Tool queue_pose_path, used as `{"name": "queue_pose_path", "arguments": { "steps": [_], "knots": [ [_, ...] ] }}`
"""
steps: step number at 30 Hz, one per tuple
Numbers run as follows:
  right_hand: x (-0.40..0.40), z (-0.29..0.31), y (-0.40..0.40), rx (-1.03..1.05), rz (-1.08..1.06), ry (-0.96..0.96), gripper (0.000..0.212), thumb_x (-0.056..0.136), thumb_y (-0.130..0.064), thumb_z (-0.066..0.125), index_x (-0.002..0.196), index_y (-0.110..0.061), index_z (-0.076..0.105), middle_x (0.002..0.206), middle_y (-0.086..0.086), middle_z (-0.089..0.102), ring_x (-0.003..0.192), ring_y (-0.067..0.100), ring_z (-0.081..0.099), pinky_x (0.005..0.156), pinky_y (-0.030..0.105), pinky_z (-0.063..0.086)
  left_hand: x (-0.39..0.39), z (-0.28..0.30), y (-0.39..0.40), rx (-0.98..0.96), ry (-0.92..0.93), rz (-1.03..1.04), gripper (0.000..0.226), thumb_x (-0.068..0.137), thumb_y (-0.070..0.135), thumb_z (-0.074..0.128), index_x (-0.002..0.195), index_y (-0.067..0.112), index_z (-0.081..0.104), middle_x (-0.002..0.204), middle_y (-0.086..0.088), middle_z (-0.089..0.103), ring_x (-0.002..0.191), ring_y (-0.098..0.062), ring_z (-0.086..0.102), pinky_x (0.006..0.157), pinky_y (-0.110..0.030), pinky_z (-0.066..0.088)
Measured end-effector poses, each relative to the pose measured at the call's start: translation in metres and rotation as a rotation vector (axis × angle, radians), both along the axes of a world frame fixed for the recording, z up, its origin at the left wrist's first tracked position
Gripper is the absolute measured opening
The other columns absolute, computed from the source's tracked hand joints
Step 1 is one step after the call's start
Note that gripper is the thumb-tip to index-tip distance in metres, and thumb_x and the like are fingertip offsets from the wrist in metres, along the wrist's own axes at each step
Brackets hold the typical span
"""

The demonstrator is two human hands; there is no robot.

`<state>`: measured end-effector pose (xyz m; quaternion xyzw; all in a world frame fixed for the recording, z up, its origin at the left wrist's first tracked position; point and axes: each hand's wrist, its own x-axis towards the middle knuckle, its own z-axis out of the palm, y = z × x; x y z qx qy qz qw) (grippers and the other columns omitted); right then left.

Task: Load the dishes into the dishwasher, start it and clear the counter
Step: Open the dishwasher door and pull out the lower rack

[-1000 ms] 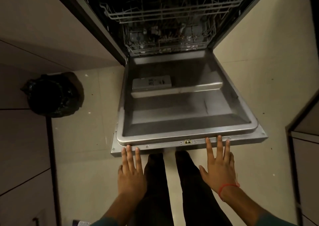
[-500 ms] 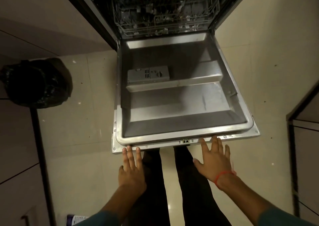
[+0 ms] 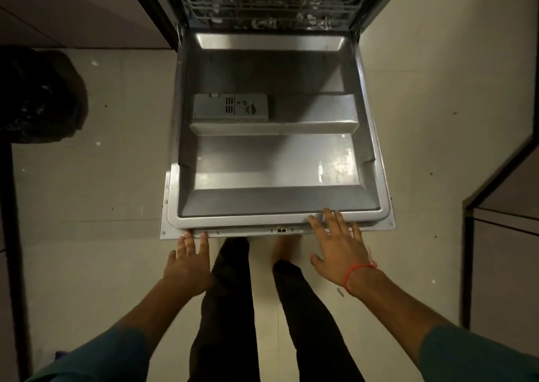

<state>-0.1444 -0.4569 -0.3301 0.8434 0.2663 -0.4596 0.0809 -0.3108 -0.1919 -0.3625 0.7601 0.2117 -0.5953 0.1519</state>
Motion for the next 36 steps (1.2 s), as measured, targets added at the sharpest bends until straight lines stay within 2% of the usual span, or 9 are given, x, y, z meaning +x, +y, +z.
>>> {"name": "queue_pose_path", "arguments": {
  "steps": [5, 11, 18, 24, 28, 32, 36],
  "knots": [
    [-0.003, -0.045, -0.001, -0.104, -0.008, 0.099, 0.091, 0.096, -0.056, 0.049, 0.160, -0.028, -0.010, 0.167, 0.010, -0.014, 0.155, 0.030, -0.011, 0.123, 0.055, -0.001, -0.004, -0.039, -0.001, -0.014, 0.046, 0.045, 0.087, 0.101, 0.026, 0.044, 0.161, 0.016, -0.018, 0.166, -0.024, -0.020, 0.157, -0.037, -0.012, 0.127, -0.051, 0.007],
    [-0.013, -0.106, 0.012, -0.210, -0.015, 0.162, 0.095, 0.096, -0.056, 0.049, 0.160, -0.020, -0.012, 0.166, 0.016, -0.016, 0.154, 0.033, -0.012, 0.122, 0.055, -0.004, -0.013, -0.095, -0.001, -0.040, 0.081, 0.055, 0.085, 0.100, 0.024, 0.043, 0.162, 0.022, -0.015, 0.168, -0.020, -0.018, 0.157, -0.035, -0.009, 0.126, -0.055, 0.006],
    [-0.028, -0.158, 0.026, -0.222, -0.068, 0.230, 0.097, 0.096, -0.057, 0.049, 0.159, -0.017, -0.014, 0.165, 0.015, -0.020, 0.154, 0.032, -0.015, 0.123, 0.054, -0.006, -0.012, -0.150, 0.002, -0.061, 0.115, 0.099, 0.085, 0.096, 0.018, 0.040, 0.163, 0.026, -0.012, 0.169, -0.014, -0.016, 0.158, -0.034, -0.008, 0.125, -0.057, 0.002],
    [-0.035, -0.203, 0.033, -0.219, -0.063, 0.291, 0.086, 0.099, -0.053, 0.045, 0.161, -0.021, -0.007, 0.166, 0.013, -0.020, 0.154, 0.030, -0.014, 0.122, 0.052, -0.006, -0.017, -0.204, 0.007, -0.068, 0.121, 0.080, 0.084, 0.098, 0.023, 0.043, 0.162, 0.030, -0.011, 0.171, -0.009, -0.013, 0.158, -0.035, -0.006, 0.124, -0.060, 0.000],
    [-0.046, -0.212, 0.035, -0.204, -0.072, 0.338, 0.083, 0.098, -0.050, 0.045, 0.161, -0.025, -0.004, 0.167, 0.010, -0.016, 0.155, 0.029, -0.010, 0.122, 0.052, -0.004, -0.012, -0.227, 0.007, -0.059, 0.133, 0.117, 0.085, 0.097, 0.020, 0.043, 0.163, 0.031, -0.010, 0.171, -0.007, -0.011, 0.158, -0.034, -0.005, 0.124, -0.061, -0.001],
    [-0.052, -0.204, 0.037, -0.169, -0.076, 0.336, 0.082, 0.098, -0.048, 0.047, 0.161, -0.027, -0.001, 0.168, 0.007, -0.014, 0.155, 0.027, -0.009, 0.123, 0.051, -0.003, -0.010, -0.226, 0.004, -0.071, 0.158, 0.163, 0.088, 0.095, 0.019, 0.043, 0.162, 0.032, -0.011, 0.171, -0.006, -0.013, 0.158, -0.034, -0.002, 0.124, -0.060, 0.001],
    [-0.047, -0.184, 0.048, -0.114, -0.093, 0.305, 0.081, 0.098, -0.049, 0.047, 0.161, -0.029, 0.001, 0.168, 0.005, -0.012, 0.155, 0.026, -0.007, 0.123, 0.050, -0.001, 0.000, -0.203, 0.016, -0.118, 0.115, 0.240, 0.080, 0.097, 0.019, 0.045, 0.164, 0.030, 0.001, 0.172, -0.007, -0.001, 0.157, -0.033, 0.011, 0.126, -0.054, 0.014]
  ]
}}
